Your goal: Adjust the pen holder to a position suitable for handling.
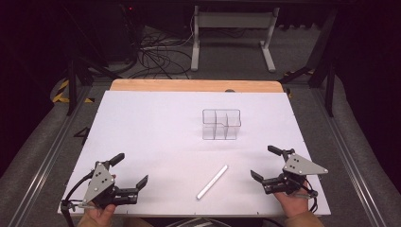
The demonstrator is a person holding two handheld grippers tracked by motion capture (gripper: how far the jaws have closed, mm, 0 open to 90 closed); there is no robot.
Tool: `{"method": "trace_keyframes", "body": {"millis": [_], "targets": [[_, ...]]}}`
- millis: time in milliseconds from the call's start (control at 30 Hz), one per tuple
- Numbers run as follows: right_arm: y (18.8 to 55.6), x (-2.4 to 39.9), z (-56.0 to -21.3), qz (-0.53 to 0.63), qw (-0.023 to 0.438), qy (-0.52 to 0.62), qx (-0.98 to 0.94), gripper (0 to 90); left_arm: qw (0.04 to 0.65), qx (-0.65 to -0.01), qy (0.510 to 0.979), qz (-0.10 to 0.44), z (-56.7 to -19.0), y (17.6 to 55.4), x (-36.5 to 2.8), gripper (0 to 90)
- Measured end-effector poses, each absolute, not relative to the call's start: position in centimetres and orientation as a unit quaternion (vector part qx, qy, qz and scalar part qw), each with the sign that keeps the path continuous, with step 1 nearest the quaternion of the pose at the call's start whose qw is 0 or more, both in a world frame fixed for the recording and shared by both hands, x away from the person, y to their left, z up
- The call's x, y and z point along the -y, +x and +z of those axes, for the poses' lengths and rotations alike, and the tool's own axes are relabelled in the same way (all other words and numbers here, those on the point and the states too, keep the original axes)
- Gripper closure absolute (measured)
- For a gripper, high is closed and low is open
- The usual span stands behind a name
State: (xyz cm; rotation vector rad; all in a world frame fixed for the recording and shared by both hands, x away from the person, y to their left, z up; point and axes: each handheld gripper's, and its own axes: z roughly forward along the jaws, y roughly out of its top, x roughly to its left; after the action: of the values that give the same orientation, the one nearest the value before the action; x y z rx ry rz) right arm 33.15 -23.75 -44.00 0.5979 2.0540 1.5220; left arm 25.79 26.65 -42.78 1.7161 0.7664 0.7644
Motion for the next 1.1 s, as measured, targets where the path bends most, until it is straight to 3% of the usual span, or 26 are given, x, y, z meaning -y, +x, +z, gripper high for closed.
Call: {"method": "trace_keyframes", "body": {"millis": [1100], "targets": [[33.6, 23.2, -42.9, 0.54, 0.24, 0.223, -0.775, 5.0, 0.53, -0.329, 0.712, 0.322, -42.7, 25.8, -26.8, 2.5]]}}
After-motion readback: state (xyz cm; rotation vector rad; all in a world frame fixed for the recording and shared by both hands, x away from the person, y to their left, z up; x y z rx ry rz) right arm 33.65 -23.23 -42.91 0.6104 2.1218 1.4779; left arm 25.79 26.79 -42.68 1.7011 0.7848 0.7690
